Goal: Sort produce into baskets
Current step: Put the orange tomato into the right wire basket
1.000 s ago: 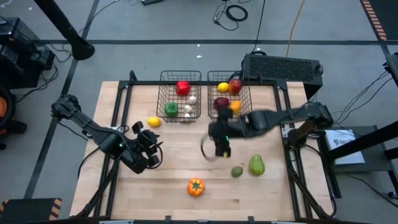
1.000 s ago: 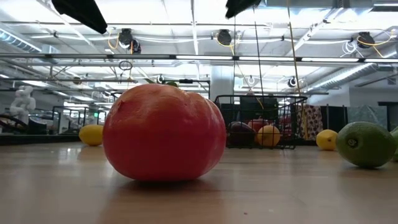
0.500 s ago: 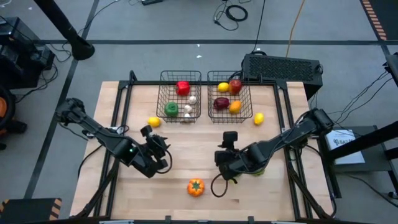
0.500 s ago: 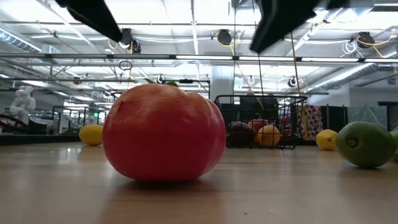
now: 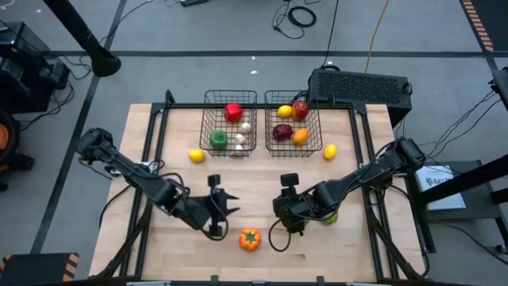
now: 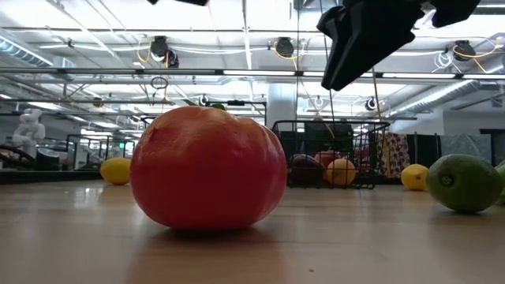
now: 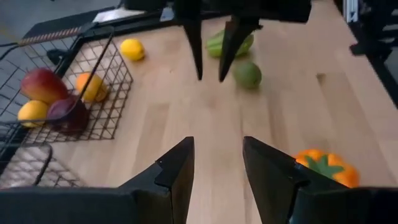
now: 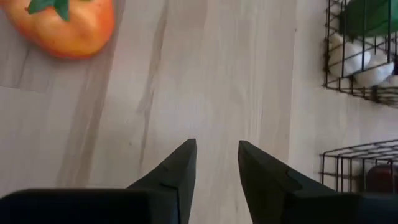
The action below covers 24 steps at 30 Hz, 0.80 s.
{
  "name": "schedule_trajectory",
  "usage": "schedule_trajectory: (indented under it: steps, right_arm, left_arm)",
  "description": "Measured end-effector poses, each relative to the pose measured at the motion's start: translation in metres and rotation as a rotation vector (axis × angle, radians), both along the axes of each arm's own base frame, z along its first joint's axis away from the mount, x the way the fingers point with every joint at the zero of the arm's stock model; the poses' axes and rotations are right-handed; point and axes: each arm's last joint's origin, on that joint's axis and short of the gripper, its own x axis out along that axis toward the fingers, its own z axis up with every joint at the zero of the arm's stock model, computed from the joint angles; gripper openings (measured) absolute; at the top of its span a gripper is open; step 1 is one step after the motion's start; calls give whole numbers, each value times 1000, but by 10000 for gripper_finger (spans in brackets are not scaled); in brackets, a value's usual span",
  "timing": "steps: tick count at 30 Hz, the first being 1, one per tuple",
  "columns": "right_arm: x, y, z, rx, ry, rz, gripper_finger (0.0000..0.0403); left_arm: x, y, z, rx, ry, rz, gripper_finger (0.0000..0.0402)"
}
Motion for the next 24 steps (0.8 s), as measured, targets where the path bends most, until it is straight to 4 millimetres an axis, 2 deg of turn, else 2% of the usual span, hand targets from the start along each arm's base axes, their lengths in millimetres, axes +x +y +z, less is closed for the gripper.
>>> schedule_trajectory:
  steps: [4, 8, 12, 15, 18, 24]
  right_arm:
    - [-1, 0, 0, -13, 14, 12, 105]
    - [-7, -2, -3, -5, 63, -47, 105]
    - [-39, -10, 0, -79, 242, -231, 110]
    - [-62, -13, 8, -127, 275, -419, 117]
    - [-74, -6, 17, -71, 216, -523, 129]
    - [-91, 23, 19, 38, 193, -519, 165]
  left_arm:
    - [16, -1, -19, 42, 32, 6, 145]
    - [34, 9, -37, 56, 59, 59, 145]
    - [45, 21, -50, 37, 115, 68, 145]
    - [47, 25, -52, -9, 148, 34, 145]
    - [47, 26, -52, -26, 157, 19, 145]
    - [47, 26, -52, -24, 164, 18, 145]
